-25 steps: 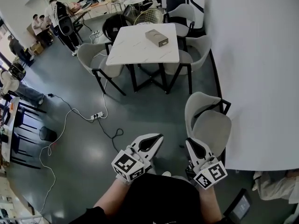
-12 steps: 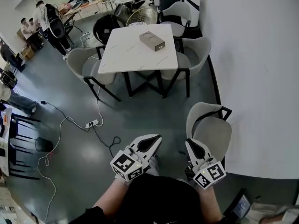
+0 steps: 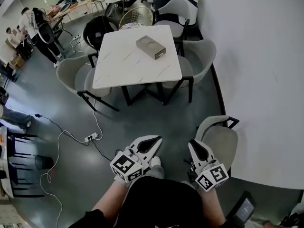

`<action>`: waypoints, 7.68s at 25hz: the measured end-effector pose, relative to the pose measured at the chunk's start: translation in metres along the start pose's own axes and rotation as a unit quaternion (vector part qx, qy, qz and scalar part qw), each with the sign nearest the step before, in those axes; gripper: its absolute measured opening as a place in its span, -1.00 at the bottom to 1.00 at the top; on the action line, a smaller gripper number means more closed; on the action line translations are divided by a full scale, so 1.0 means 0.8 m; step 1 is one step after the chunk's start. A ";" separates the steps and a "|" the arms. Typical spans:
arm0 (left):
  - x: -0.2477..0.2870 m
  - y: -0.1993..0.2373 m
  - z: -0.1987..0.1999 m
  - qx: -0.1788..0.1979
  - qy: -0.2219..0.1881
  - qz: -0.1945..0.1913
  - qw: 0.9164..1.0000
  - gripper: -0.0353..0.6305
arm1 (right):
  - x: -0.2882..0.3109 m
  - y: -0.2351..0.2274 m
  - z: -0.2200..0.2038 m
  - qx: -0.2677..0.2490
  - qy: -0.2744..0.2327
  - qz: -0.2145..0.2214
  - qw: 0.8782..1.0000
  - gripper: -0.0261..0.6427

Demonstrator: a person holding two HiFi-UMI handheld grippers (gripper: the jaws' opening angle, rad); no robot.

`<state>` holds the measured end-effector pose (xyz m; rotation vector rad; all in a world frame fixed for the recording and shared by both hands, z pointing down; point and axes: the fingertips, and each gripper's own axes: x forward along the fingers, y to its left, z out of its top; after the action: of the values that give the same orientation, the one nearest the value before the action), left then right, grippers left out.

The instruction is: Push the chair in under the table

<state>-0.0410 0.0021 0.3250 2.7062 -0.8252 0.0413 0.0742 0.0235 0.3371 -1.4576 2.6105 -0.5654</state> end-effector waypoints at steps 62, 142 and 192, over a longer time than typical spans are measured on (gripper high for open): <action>0.312 -0.052 -0.419 0.509 0.419 -0.553 0.509 0.30 | -0.064 -0.250 -0.373 0.044 0.282 -0.345 0.894 -0.06; 0.003 0.097 -0.431 0.436 0.589 -0.272 0.624 -0.26 | 0.051 -0.015 -0.494 -0.199 0.493 0.200 0.823 -0.42; -0.229 0.274 -0.453 0.434 0.591 -0.317 0.602 -0.10 | 0.147 0.108 -0.559 -0.379 0.527 0.399 0.647 -0.15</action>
<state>-0.2915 0.0377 0.7108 2.4886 0.7746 2.2231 -0.1757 0.0873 0.7305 0.5588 4.2125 -0.1372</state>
